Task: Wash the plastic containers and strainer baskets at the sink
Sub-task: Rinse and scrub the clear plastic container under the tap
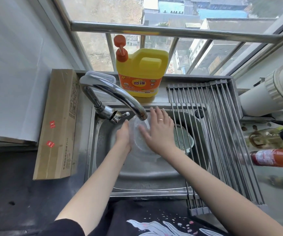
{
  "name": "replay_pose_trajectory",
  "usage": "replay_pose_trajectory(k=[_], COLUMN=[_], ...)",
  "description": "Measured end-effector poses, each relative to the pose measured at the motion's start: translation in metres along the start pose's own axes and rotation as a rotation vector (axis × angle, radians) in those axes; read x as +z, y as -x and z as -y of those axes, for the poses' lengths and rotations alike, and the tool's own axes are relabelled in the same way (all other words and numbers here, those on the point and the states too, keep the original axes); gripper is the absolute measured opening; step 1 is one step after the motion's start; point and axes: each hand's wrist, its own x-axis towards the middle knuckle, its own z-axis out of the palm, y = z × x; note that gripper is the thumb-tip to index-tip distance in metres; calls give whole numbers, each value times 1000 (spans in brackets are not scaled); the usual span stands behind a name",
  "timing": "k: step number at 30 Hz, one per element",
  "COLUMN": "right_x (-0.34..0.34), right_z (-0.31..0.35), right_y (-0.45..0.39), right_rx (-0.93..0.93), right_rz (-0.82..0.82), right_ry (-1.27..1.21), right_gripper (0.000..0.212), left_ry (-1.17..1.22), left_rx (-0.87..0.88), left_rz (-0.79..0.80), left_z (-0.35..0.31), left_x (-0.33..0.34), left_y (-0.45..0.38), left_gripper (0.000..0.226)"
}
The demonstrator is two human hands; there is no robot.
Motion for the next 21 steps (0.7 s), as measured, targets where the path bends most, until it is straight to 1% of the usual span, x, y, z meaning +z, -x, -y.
replay_pose_trajectory(k=[1,2,4,6,8,9,11,12,14,16,19,20,21], right_x=[3,6,8,5,-2,-9,-20,-24,-27,-22,-21,-20,-20], right_z=[2,1,-10,-24,-31,-30,-23,-19,-11,-7,-12,-16,-17], right_y=[7,13,21,18,9,4,-6,-11,-17,-23,-32,-34,-32], right_rx=[-44,-133,-327,-465,-511,-491,-399,-358,-318,-237,-43,-41,-70], right_rz=[67,105,117,116,130,114,47,25,45,62,-78,-99,-83], right_ry=[30,30,-7,2,34,48,76,82,78,-6,-289,-327,-313], right_gripper=[82,86,89,85,78,72,62,60,52,39,47,47,42], left_ry=[-10,-40,-80,-73,-91,-108,-184,-205,-177,-114,-28,-13,16], left_rx=[-10,-15,-25,-46,-50,-41,17,44,34,4,12,15,30], left_rz=[-37,-66,-79,-21,62,99,133,116,75,48,25,-1,-26], left_z=[-2,-3,-1,7,15,18,18,18,19,19,14,10,7], left_x=[3,5,8,7,7,7,9,10,9,7,5,4,2], left_y=[2,6,8,8,4,2,5,8,10,12,13,15,16], left_gripper=[50,51,51,57,66,64,54,51,54,49,32,28,25])
